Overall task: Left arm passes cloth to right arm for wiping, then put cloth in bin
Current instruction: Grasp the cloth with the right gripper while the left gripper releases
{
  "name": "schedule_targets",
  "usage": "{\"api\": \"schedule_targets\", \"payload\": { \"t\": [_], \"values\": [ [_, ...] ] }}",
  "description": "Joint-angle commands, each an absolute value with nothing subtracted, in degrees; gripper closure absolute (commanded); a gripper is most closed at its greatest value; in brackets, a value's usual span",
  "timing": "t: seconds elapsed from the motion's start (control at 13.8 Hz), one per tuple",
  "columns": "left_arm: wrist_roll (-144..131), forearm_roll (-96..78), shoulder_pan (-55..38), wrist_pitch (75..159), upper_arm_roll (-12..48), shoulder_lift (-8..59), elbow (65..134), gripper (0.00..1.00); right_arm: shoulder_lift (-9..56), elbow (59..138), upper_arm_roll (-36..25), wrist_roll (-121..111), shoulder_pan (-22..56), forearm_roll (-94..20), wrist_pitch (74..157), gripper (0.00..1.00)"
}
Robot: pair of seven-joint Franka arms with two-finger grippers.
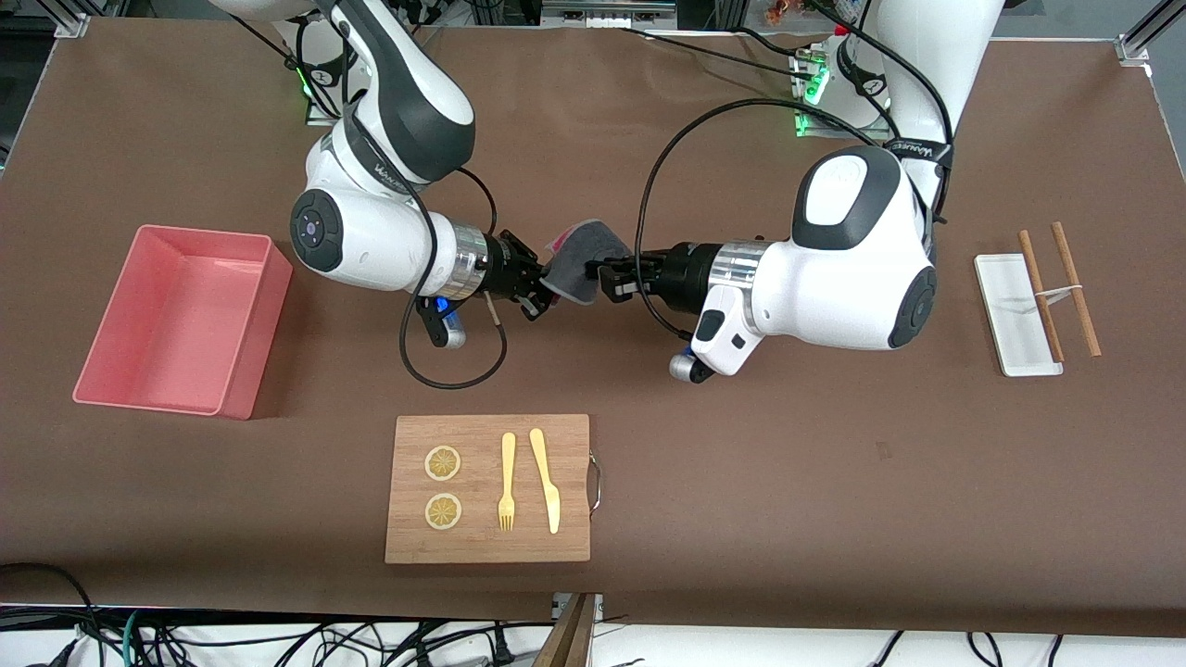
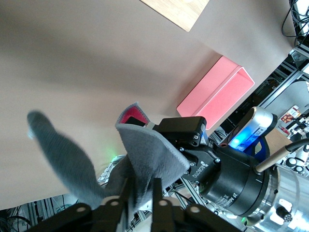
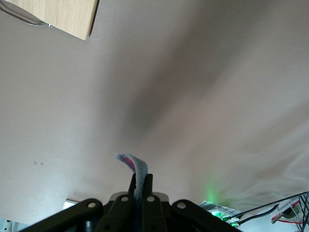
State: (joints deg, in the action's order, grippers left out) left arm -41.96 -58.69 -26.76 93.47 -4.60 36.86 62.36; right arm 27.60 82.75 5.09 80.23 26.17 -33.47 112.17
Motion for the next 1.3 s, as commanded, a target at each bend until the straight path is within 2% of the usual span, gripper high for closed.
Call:
{"api": "schedule_targets", "payload": {
  "t": [0.0, 0.29, 0.51, 0.72, 0.87, 1.23],
  "values": [
    [-40.2, -59.2, -26.3, 92.8, -4.9, 35.9, 62.2, 0.00, 28.0, 82.1, 5.1, 79.8, 25.8, -34.3, 111.6, 1.00],
    [-40.1, -58.2, -25.8, 91.0, -5.4, 35.5, 62.7, 0.00, 28.6, 82.2, 5.1, 79.0, 26.0, -33.9, 111.5, 1.00],
    [-39.8, -50.6, -25.8, 90.2, -5.0, 33.7, 63.1, 0.00, 29.5, 82.4, 5.2, 78.2, 26.8, -31.8, 111.4, 1.00],
    [-39.8, -48.1, -25.2, 88.1, -5.4, 33.1, 63.2, 0.00, 31.0, 82.6, 5.2, 75.4, 27.7, -27.8, 107.6, 1.00],
    [-39.7, -39.5, -25.4, 87.8, -5.1, 30.5, 66.2, 0.00, 31.6, 83.4, 5.3, 73.3, 27.7, -26.0, 105.2, 1.00],
    [-26.9, -37.8, -19.0, 87.6, -5.4, 26.8, 73.9, 0.00, 34.8, 85.0, 5.2, 67.7, 28.0, -23.3, 102.5, 1.00]
  ]
}}
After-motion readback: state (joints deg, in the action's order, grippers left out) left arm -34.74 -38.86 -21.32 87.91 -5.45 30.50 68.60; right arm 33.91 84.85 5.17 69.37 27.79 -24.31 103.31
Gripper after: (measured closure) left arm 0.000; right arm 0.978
